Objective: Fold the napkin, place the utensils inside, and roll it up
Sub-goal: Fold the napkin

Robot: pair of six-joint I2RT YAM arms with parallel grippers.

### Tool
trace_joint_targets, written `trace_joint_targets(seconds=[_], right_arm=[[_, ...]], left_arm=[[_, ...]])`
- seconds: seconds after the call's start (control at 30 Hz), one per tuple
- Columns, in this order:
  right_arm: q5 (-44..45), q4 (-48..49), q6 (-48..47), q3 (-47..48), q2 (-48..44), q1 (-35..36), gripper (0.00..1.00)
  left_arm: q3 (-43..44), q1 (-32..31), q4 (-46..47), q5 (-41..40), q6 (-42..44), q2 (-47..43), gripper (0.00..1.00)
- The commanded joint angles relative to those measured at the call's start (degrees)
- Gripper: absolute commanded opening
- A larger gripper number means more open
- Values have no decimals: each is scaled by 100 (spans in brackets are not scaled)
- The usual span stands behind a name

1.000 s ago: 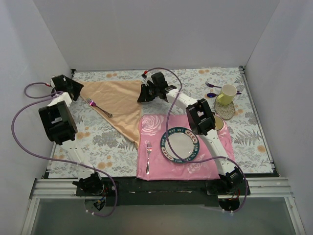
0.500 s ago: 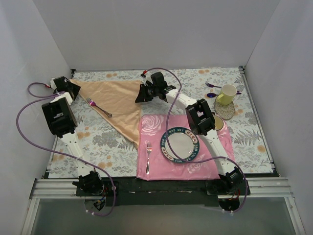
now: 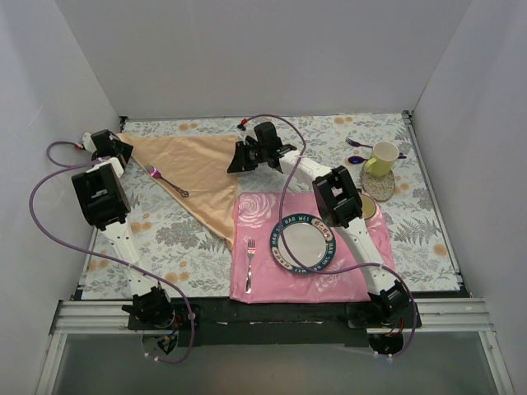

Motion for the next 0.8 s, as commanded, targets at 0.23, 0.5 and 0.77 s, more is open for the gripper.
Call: trace_joint_targets(seconds=[0.23,0.5,0.77], right_arm=[[-150,168,22,-91,-396,-9,20],[-316,230,233,-99,-378,-9,19],[-414,283,225,-451,-695,-9,18]], left_arm=[[58,147,411,225,217,-28,0],[-741,-37,815,216,964,-863,0],[-1322,-178,930,146,1448,-1522,1]])
